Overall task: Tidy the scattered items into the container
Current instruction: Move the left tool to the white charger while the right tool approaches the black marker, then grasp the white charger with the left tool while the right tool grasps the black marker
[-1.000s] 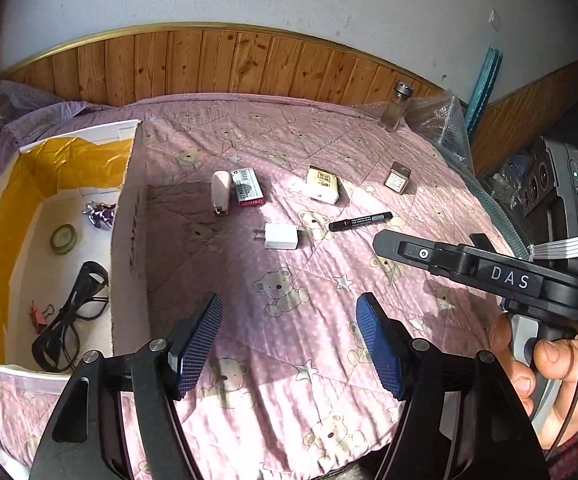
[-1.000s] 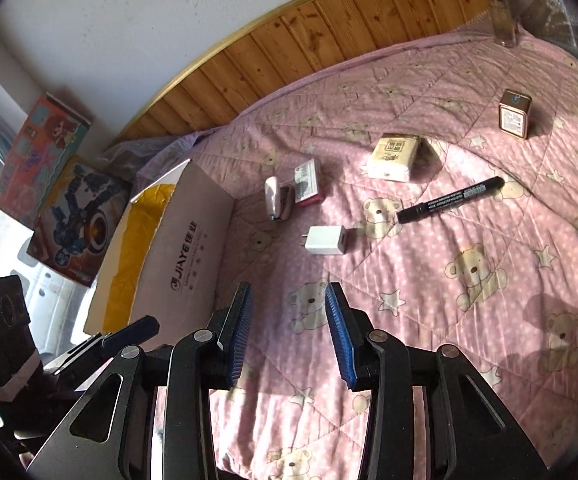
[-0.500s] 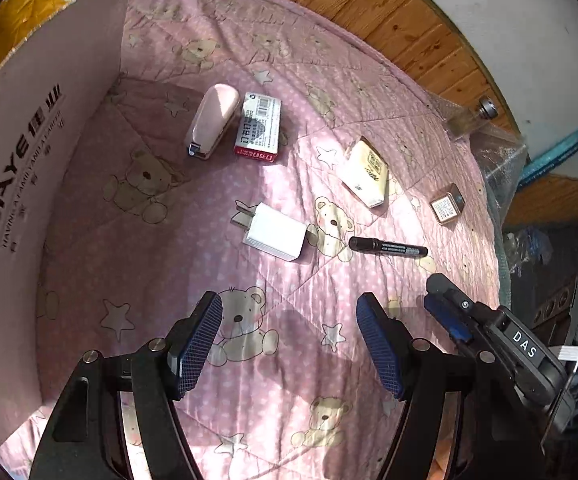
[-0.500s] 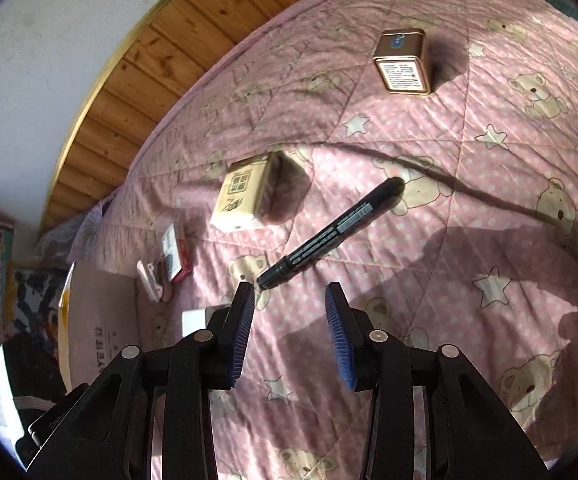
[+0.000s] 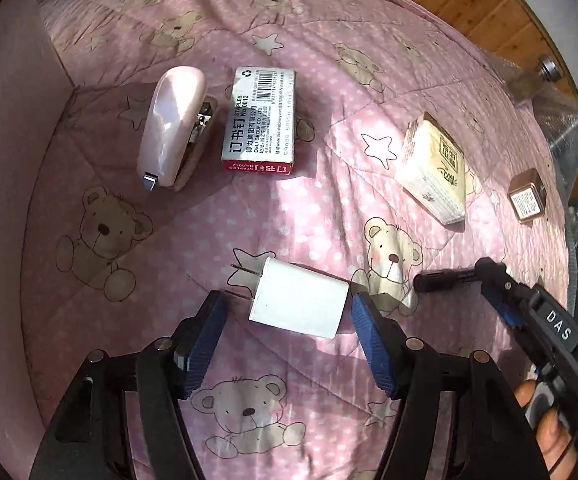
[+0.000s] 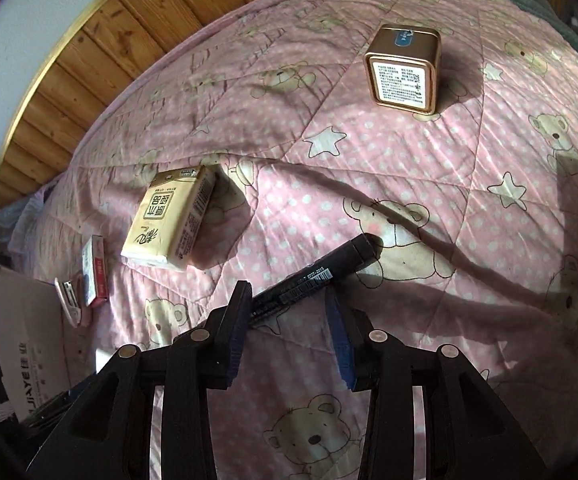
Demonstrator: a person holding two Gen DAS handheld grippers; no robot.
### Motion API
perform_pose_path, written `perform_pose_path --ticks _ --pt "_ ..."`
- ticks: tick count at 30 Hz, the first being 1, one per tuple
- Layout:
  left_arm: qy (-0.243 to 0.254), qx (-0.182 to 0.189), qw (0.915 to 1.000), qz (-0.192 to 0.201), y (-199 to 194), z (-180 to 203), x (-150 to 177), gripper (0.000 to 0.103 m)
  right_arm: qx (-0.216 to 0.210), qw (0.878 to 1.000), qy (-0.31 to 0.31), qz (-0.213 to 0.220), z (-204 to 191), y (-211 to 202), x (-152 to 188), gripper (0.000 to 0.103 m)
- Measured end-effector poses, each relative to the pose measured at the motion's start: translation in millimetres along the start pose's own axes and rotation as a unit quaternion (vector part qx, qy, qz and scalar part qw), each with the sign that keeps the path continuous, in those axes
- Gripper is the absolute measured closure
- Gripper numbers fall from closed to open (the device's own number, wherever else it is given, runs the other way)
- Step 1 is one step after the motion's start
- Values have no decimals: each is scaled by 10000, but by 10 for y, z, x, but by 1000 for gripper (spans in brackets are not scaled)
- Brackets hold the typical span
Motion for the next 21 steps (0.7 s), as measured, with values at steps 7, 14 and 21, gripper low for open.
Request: perform_pose_path --ticks 7,14,21 --pt "710 274 9967 299 -178 -216 103 55 -200 9993 -298 -50 -9 -53 65 91" --pt "1414 351 9872 651 -366 -245 210 56 -463 9988 111 -105 37 -68 94 79" --pt "56 732 9969 281 -337 -375 39 40 -147 9993 329 -121 35 -4 -65 63"
Point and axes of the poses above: each gripper's, at about its wrist camera, not at the fingertips, and y roughly the way its jaws point, z to its right, x to its underside, the point moved 8 cm from there along y, roughly the way its jaws point, and after that the axes turned 12 degrees about -y, right-handed, at the moved point
